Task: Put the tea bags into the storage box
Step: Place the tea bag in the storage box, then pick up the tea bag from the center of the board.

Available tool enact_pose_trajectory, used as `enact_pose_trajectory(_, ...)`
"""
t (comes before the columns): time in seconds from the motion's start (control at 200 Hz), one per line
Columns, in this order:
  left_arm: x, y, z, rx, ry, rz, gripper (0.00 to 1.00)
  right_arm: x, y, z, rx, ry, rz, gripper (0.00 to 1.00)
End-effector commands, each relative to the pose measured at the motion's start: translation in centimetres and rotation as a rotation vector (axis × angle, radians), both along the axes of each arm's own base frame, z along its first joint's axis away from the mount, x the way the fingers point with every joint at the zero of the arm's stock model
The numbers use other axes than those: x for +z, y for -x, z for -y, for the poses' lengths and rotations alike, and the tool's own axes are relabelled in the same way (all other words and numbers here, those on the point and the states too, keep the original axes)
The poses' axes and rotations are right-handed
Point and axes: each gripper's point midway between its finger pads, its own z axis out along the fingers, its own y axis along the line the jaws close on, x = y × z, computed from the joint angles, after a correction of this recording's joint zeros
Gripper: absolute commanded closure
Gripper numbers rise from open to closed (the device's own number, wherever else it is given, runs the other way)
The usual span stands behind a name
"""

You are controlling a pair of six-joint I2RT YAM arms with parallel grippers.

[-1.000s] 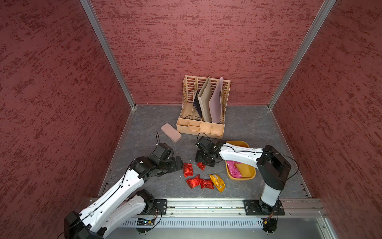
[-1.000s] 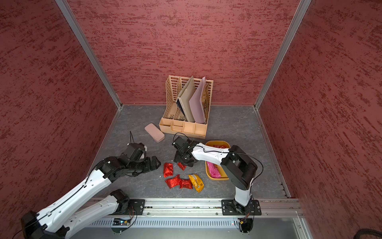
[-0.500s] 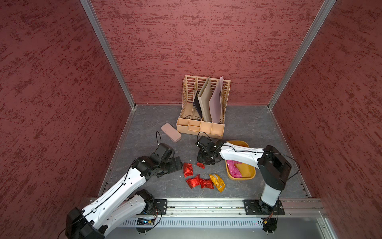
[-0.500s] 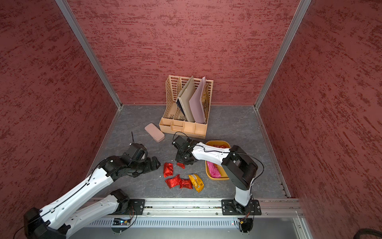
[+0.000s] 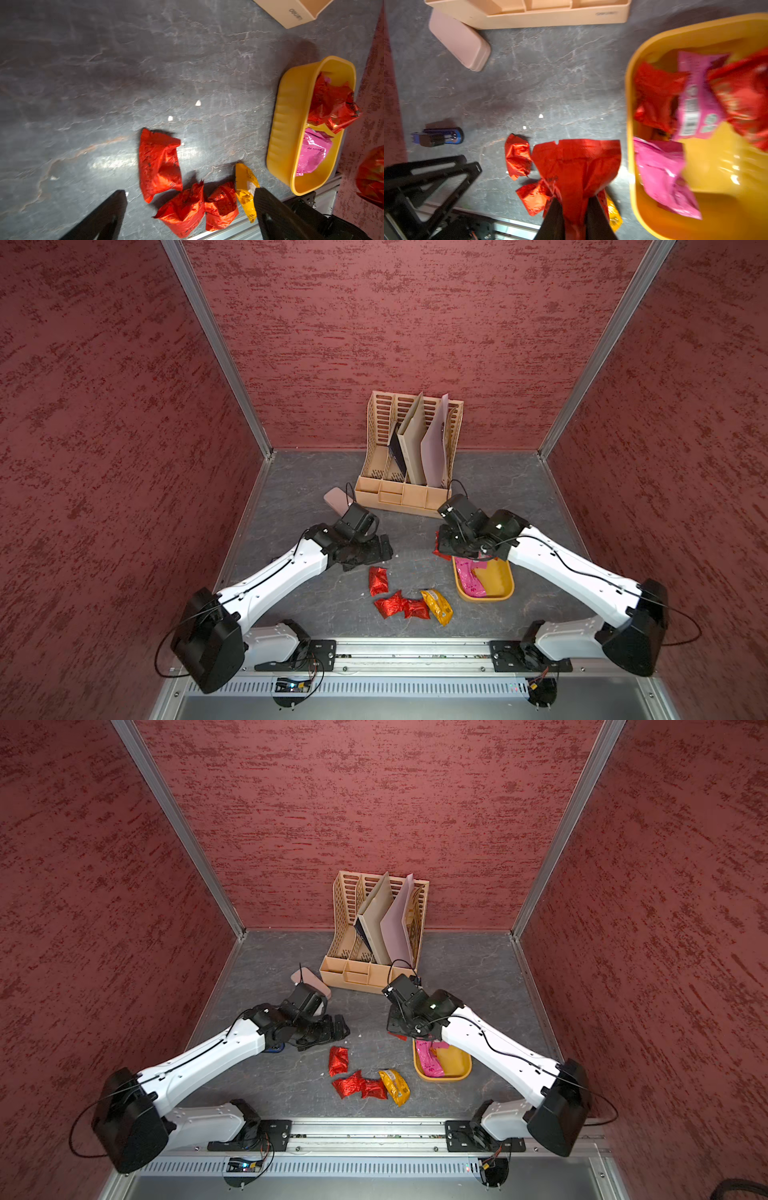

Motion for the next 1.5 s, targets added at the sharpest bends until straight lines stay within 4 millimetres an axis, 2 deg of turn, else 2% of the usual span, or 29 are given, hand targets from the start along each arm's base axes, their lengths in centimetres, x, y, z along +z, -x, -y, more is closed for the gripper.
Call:
enact_pose_trajectory(0.0,0.9,-1.6,2.5,-0.050,0.050,0.044,0.00,-0.1,2.0,5.5,0.022,0.201,-0.041,0.82)
enact_pose_trajectory(0.12,0.5,-2.2,3.8,-0.057,0.050,0.036,0.00,-0.7,2.3,8.3,-0.015,0.242,-0.059,0.83)
enact_pose_trajectory(0.25,0.4,-2.4,4.7,-0.063,0.046,0.034,0.00,-2.3,1.6,9.6,-0.031,0.225,-0.077,0.84)
enact_pose_trajectory(0.506,0.1,-1.9,4.6,-0.036,0.018,0.023,0.00,-6.2,-0.7,8.7,0.012,0.205,-0.111,0.87)
enact_pose_trajectory(0.621,0.3,-1.4,3.9,-0.019,0.007,0.026,0.00,-7.5,-1.2,8.0,0.030,0.197,-0.126,0.84)
enact_pose_trajectory(0.711,0.4,-1.0,3.1,-0.008,-0.003,0.031,0.00,-8.1,-1.3,7.9,0.033,0.203,-0.143,0.74)
enact_pose_trajectory(0.796,0.4,-0.4,2.4,0.000,-0.010,0.033,0.00,-8.2,-1.2,8.3,0.017,0.223,-0.156,0.56)
enact_pose_trajectory(0.852,0.4,0.0,1.9,0.002,-0.014,0.034,0.00,-7.7,-1.1,8.7,0.000,0.237,-0.156,0.47)
enact_pose_trajectory(0.992,0.3,1.0,0.6,0.004,-0.021,0.033,0.00,-5.6,-0.3,9.3,-0.046,0.231,-0.138,0.39)
enact_pose_trajectory(1.087,0.4,1.4,-0.4,0.008,-0.025,0.038,0.00,-4.3,0.6,7.4,-0.035,0.155,-0.117,0.37)
enact_pose_trajectory(1.297,-0.2,2.7,-2.7,0.041,0.009,0.013,0.00,-3.5,2.7,0.5,0.015,0.022,-0.091,0.38)
enact_pose_trajectory(1.438,-1.4,4.3,-4.7,0.077,0.024,-0.041,0.00,-4.3,3.4,-6.0,0.078,-0.080,-0.064,0.38)
enact_pose_trajectory(1.498,-1.9,5.0,-5.7,0.097,0.027,-0.067,0.00,-5.3,3.7,-9.1,0.126,-0.090,-0.074,0.38)
